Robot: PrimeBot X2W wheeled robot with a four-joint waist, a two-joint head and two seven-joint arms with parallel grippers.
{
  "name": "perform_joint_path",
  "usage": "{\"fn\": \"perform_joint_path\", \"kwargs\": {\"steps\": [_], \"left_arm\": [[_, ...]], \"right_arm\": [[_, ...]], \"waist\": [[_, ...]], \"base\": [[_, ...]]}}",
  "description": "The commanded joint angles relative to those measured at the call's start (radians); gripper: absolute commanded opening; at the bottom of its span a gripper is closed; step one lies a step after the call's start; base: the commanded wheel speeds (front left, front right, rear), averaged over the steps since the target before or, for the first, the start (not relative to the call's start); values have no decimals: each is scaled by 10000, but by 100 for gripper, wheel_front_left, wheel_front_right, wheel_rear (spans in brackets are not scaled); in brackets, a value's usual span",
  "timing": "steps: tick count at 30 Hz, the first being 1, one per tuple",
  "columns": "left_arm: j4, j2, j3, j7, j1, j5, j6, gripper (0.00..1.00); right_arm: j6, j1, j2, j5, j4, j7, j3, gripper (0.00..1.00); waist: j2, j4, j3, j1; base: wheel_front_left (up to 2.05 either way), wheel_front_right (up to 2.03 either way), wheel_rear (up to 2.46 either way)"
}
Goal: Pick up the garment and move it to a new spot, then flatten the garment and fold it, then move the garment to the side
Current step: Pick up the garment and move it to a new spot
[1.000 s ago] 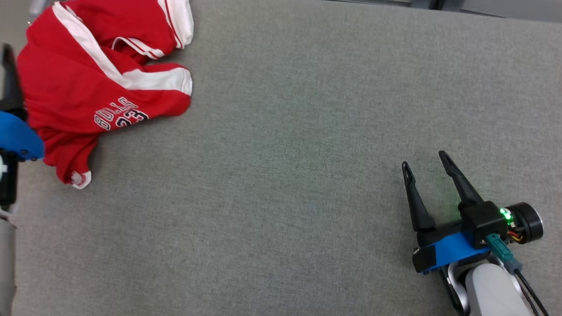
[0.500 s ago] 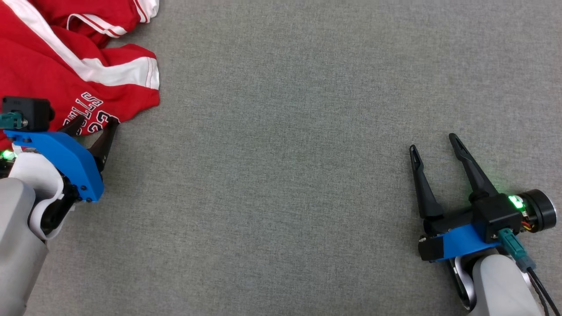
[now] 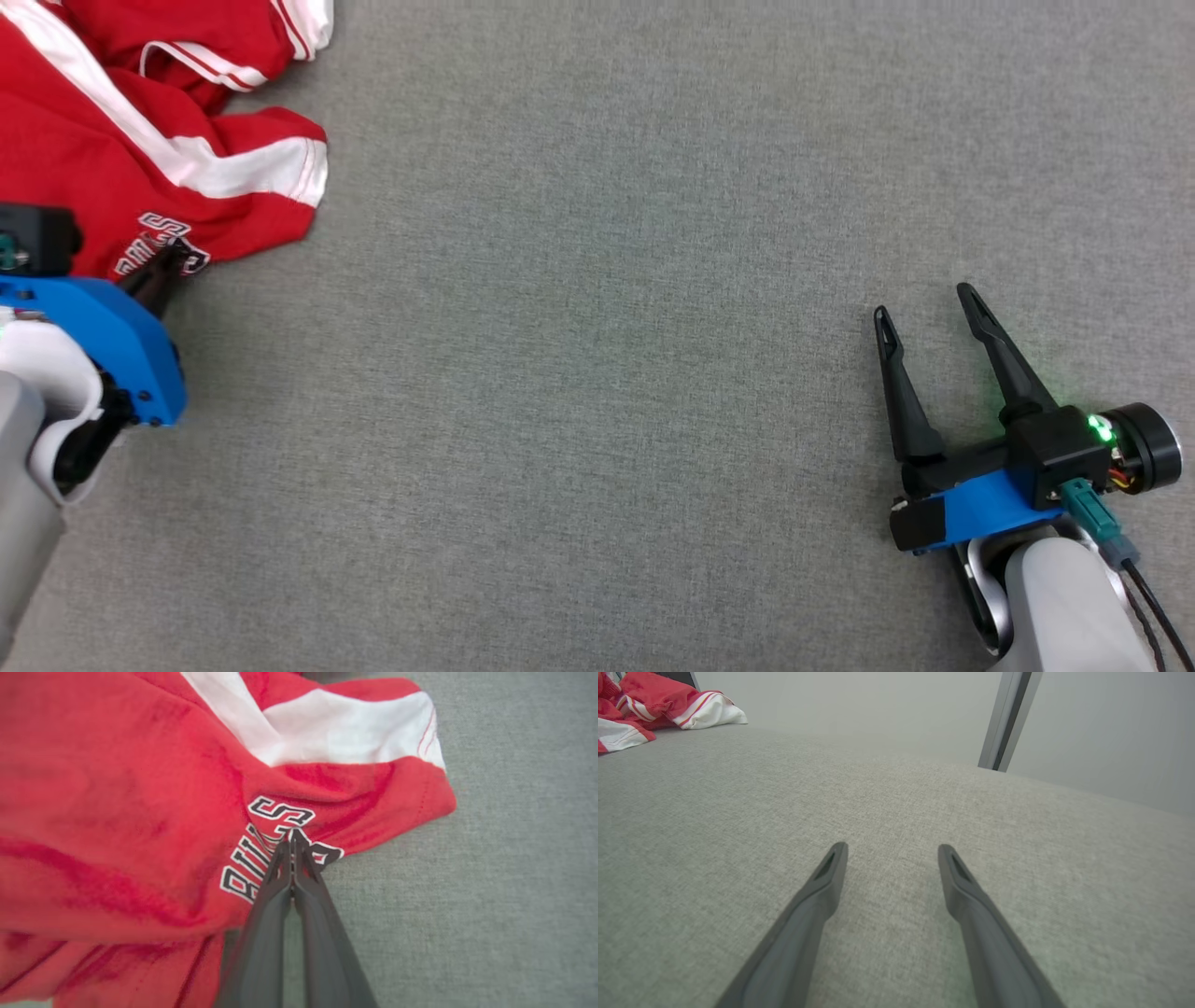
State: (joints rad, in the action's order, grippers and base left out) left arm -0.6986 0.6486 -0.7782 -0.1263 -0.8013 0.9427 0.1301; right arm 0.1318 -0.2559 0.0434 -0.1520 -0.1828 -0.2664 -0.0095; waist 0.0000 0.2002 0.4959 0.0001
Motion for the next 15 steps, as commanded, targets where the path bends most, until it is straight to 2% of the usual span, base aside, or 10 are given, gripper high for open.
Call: {"fn": "perform_joint_path", "kwargs": {"steps": [1, 8, 15], "left_arm": [[-57, 147, -60, 137, -185, 61, -1, 0], [-123, 720, -565, 775, -349, 161, -1, 0], [368, 1385, -925, 1290, -666, 81, -1, 0]], "right_arm": [[-20, 102, 119, 62, -240, 28, -73, 100], [-12, 120, 91, 492, -417, 16, 198, 100], [-12, 270, 90, 1018, -675, 15, 239, 100]], "waist": [[0, -29, -134, -1], [0, -109, -990, -1], [0, -422, -2046, -1]], "base": [[0, 0, 0], [0, 0, 0], [0, 0, 0]]}}
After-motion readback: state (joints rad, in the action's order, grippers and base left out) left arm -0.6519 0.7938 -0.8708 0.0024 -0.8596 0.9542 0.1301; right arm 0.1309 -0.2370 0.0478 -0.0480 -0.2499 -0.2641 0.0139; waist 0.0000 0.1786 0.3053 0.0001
